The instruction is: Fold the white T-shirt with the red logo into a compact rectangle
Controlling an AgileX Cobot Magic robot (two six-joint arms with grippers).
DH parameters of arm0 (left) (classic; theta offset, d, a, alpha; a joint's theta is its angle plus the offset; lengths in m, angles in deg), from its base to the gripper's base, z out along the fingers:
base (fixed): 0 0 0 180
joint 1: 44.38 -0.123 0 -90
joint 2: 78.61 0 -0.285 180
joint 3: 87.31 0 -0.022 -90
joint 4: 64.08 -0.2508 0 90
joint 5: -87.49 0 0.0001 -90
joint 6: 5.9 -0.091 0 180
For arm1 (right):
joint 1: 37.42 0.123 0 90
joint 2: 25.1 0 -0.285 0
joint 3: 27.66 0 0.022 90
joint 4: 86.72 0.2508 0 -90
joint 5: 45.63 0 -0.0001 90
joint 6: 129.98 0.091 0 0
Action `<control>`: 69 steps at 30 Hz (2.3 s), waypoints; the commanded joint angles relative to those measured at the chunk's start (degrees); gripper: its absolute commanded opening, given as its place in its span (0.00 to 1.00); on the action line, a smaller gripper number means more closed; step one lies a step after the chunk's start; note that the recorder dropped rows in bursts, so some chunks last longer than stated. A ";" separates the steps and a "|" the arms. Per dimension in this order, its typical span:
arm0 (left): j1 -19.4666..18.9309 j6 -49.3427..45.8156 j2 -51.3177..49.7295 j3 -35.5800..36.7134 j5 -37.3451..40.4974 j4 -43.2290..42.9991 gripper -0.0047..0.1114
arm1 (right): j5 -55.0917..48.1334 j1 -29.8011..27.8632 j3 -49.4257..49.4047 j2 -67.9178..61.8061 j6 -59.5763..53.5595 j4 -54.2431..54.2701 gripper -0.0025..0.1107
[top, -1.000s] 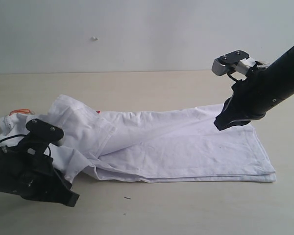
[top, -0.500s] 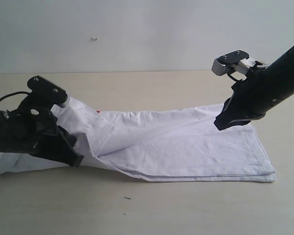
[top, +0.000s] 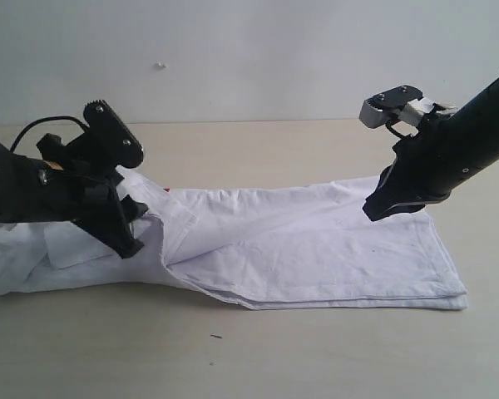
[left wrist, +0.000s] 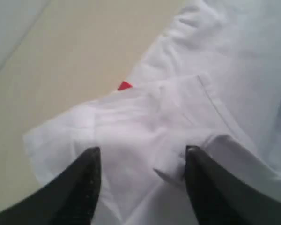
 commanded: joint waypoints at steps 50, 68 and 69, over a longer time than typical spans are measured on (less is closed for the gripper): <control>-1.49 -26.12 -10.49 -2.17 -31.29 5.38 0.63 | 0.79 -0.13 0.26 0.57 -0.73 0.88 0.02; -9.83 -35.97 -8.25 -7.14 -29.95 43.37 0.22 | 0.90 -0.13 0.26 0.57 -0.73 0.88 0.02; -10.10 -39.00 -7.59 -7.14 -28.42 47.47 0.15 | 0.90 -0.13 0.26 0.57 -0.73 0.88 0.02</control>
